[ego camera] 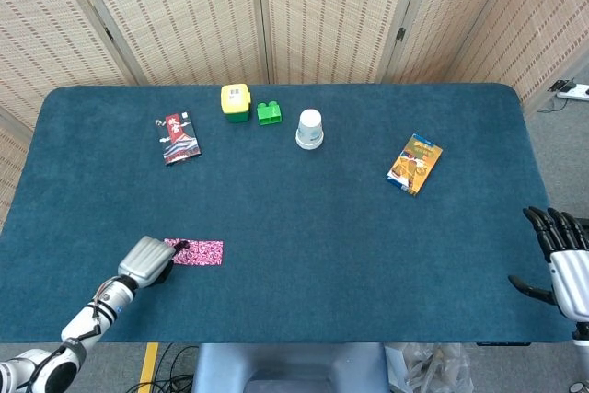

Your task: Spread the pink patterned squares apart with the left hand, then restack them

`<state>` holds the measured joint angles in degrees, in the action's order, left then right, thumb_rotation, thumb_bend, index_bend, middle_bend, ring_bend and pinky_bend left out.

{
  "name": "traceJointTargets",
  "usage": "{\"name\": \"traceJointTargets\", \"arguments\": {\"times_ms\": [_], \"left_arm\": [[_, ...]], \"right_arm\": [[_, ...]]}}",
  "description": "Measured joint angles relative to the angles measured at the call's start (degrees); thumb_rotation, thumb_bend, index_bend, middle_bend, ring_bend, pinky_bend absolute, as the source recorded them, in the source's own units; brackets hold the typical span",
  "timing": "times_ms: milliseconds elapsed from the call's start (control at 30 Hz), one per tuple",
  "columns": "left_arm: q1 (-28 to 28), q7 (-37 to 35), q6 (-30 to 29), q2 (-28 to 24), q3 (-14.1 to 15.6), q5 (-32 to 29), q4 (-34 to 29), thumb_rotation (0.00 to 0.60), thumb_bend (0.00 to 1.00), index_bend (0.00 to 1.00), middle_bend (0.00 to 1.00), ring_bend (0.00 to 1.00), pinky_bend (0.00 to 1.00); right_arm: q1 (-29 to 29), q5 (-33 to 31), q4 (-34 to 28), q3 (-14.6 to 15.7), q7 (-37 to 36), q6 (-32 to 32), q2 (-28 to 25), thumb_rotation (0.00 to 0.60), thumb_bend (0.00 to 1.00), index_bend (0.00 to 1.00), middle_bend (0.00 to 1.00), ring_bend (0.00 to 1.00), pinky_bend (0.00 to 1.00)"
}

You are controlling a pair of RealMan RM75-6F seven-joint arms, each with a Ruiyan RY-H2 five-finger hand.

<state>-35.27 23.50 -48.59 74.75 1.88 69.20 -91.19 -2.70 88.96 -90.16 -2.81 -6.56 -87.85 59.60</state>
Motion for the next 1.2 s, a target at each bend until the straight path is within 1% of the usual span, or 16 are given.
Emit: {"name": "traceJointTargets", "arguments": {"times_ms": [133, 300, 533, 833, 1067, 1200], "left_arm": [[-0.43, 1.25, 0.36, 0.93, 0.11, -0.91, 0.26, 0.600, 0.75, 0.25, 0.97, 0.88, 1.00], [-0.47, 2.70, 0.58, 0.89, 0.70, -2.44, 0.38, 0.600, 0.75, 0.25, 0.97, 0.88, 1.00], [0.06, 3.53, 0.29, -0.07, 1.61, -4.28, 0.44, 0.600, 0.75, 0.25, 0.97, 0.88, 1.00], [1.09, 3.00, -0.51, -1.94, 2.58, -4.68, 1.01, 0.600, 0.75, 0.25, 0.97, 0.88, 1.00], [1.65, 2.10, -0.93, -2.93, 2.53, -5.22, 2.04, 0.600, 0.75, 0.25, 0.97, 0.88, 1.00], [1.75, 1.85, -1.42, -3.25, 1.99, -5.61, 2.06, 0.600, 0.75, 0.25, 0.97, 0.88, 1.00]], "right_arm": [[0.25, -0.22, 0.38, 0.03, -0.48, -0.16, 0.07, 0.600, 0.09, 0.00, 0.13, 0.00, 0.05], [0.18, -0.33, 0.95, 0.05, -0.95, 0.18, 0.36, 0.600, 0.09, 0.00, 0.12, 0.00, 0.05], [0.07, -0.13, 1.05, -0.03, -1.00, 0.16, 0.39, 0.600, 0.09, 0.00, 0.12, 0.00, 0.05], [0.38, 0.16, 0.64, 0.06, -0.74, -0.41, 0.24, 0.600, 0.09, 0.00, 0.12, 0.00, 0.05], [0.54, 0.43, 0.15, 0.10, -0.37, -0.76, 0.16, 0.600, 0.09, 0.00, 0.12, 0.00, 0.05], [0.60, 0.68, -0.03, 0.27, -0.19, -0.78, 0.20, 0.600, 0.09, 0.00, 0.12, 0.00, 0.05]]}}
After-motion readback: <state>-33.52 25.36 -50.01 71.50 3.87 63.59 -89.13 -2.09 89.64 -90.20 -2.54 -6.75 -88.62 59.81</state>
